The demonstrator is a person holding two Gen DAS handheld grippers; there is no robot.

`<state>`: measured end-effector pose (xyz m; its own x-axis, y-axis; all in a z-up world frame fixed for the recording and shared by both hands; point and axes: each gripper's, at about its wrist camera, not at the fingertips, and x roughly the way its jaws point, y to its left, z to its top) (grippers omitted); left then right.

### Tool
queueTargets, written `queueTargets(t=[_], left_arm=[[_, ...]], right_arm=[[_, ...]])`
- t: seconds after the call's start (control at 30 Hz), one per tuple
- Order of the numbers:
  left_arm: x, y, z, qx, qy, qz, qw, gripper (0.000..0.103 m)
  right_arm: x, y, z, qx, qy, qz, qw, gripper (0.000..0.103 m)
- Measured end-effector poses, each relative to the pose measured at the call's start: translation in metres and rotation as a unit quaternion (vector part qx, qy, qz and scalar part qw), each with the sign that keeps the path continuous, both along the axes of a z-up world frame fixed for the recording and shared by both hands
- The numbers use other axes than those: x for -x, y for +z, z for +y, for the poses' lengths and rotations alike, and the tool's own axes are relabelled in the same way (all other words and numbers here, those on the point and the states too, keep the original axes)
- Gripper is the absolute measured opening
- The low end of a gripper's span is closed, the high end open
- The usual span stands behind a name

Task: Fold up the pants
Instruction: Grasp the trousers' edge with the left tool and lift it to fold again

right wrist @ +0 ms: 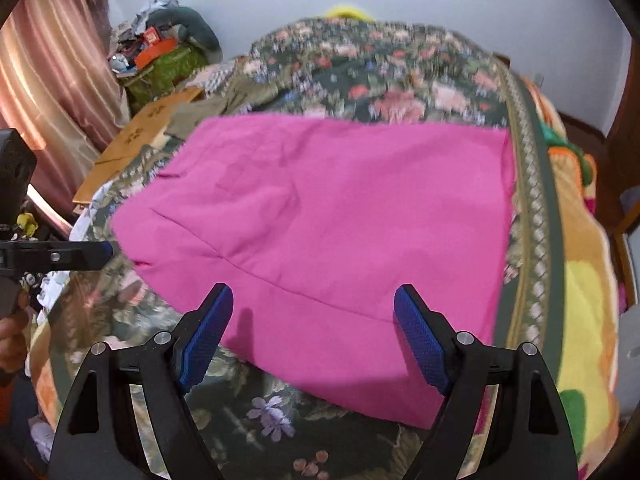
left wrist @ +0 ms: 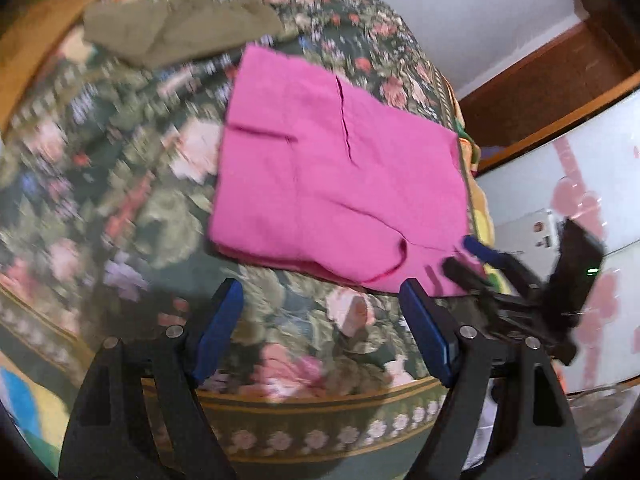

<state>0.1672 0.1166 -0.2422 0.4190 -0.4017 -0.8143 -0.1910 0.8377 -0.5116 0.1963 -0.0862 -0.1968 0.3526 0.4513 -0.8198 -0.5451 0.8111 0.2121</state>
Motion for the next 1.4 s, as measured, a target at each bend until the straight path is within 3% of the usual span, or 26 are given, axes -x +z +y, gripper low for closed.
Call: queueTargets(t=[0.2, 0.33, 0.37, 0.5, 0.6, 0.7, 0.87, 1.0, 1.07, 1.2, 1.23, 1.4], left_arm=[[-0.018, -0.010, 0.010, 0.077, 0.033, -0.002, 0.9965, 0.081], [-0.032, -0.012, 0.016, 0.096, 0.054, -0.006, 0.9939, 0.080], [-0.032, -0.011, 0.018, 0.089, 0.058, -0.007, 0.9943, 0.077], [-0.037, -0.011, 0.023, 0.033, 0.080, 0.002, 0.9963, 0.033], [-0.042, -0.014, 0.028, 0.023, 0.094, 0.002, 0.9953, 0.022], [-0.043, -0.011, 0.024, -0.010, 0.090, -0.006, 0.9959, 0.020], [-0.034, 0.007, 0.008, -0.119, 0.078, -0.038, 0.9890, 0.015], [-0.013, 0.017, 0.008, -0.192, 0.072, -0.056, 0.9771, 0.014], [-0.001, 0.022, 0.005, -0.242, 0.063, -0.067, 0.9659, 0.014], [0.022, 0.038, -0.008, -0.352, 0.048, -0.106, 0.9288, 0.013], [0.025, 0.043, -0.012, -0.370, 0.043, -0.116, 0.9208, 0.013], [0.024, 0.067, -0.033, -0.406, 0.019, -0.161, 0.8994, 0.013]], right_arm=[[-0.007, -0.019, -0.006, 0.004, -0.006, 0.028, 1.000, 0.080], [-0.004, -0.018, -0.005, 0.011, 0.002, 0.027, 1.000, 0.081], [-0.003, -0.019, -0.005, 0.012, 0.002, 0.027, 1.000, 0.081], [-0.005, -0.020, -0.006, 0.009, 0.003, 0.029, 1.000, 0.081], [-0.005, -0.020, -0.006, 0.008, 0.006, 0.029, 1.000, 0.081], [-0.005, -0.019, -0.006, 0.005, 0.006, 0.030, 1.000, 0.081], [-0.006, -0.013, -0.015, -0.013, -0.011, 0.044, 0.999, 0.074], [-0.002, -0.005, -0.030, -0.029, -0.036, 0.045, 0.998, 0.074], [0.002, -0.005, -0.033, -0.021, -0.038, 0.042, 0.998, 0.074], [0.013, -0.013, -0.026, 0.016, -0.018, 0.029, 0.999, 0.074], [0.014, -0.013, -0.024, 0.025, -0.013, 0.022, 0.999, 0.074], [0.014, -0.015, -0.020, 0.035, -0.007, 0.011, 0.999, 0.076]])
